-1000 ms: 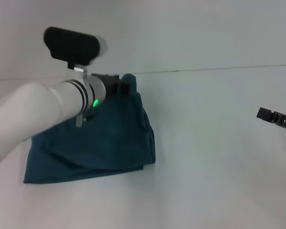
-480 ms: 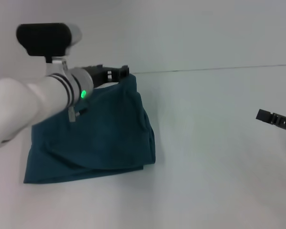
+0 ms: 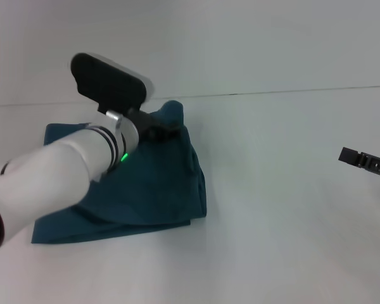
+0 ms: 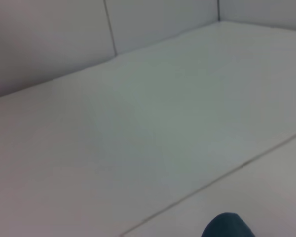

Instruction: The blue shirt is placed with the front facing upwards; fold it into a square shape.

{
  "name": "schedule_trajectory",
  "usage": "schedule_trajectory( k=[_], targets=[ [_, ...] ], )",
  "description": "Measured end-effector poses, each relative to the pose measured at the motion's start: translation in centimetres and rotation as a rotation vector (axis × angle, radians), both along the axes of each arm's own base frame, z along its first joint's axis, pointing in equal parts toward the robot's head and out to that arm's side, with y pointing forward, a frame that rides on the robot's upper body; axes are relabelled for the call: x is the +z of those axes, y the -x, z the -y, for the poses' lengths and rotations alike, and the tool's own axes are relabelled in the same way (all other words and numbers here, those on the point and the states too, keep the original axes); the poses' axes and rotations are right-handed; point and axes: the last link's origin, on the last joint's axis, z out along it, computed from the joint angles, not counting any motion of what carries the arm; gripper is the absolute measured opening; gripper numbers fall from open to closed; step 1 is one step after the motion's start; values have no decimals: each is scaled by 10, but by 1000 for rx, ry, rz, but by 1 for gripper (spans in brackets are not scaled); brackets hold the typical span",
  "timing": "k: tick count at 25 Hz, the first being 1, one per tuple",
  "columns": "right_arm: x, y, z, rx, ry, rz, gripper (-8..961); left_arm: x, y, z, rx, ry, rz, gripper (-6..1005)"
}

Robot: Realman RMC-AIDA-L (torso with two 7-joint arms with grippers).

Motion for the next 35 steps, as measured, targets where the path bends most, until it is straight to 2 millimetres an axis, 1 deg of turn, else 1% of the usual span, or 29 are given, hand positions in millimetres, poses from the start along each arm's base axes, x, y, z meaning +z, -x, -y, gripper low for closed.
schedule_trajectory(
  k=[5, 7, 10, 12, 14, 16, 21, 25, 32, 35],
  targets=[
    [0, 0, -1, 0, -1, 2, 646, -8, -2, 7, -59, 37, -64, 934],
    [1, 0, -2, 0, -2, 4, 646, -7, -4, 9, -71, 31, -50, 934],
    [1, 0, -2, -1, -2, 4, 646, 4, -10, 11, -81, -17, 26, 934],
    [1, 0, -1, -2, -2, 3, 646, 12, -10, 10, -81, -46, 53, 934],
    [1, 0, -1, -2, -2, 2, 646, 20, -5, 8, -75, -71, 48, 934],
    [1, 0, -1, -2, -1, 1, 646, 21, 0, 8, -70, -77, 31, 934],
    [0, 1, -2, -5, 0, -3, 646, 13, 6, 8, -95, -71, -55, 934],
    [0, 1, -1, -7, 3, -7, 646, -7, 3, 18, -217, -45, -186, 934],
    [0, -2, 1, -15, 5, -10, 646, -16, 3, 26, -261, -10, -232, 933],
    [0, -2, 1, -14, 5, -8, 646, -13, 3, 25, -245, -29, -203, 933]
  ],
)
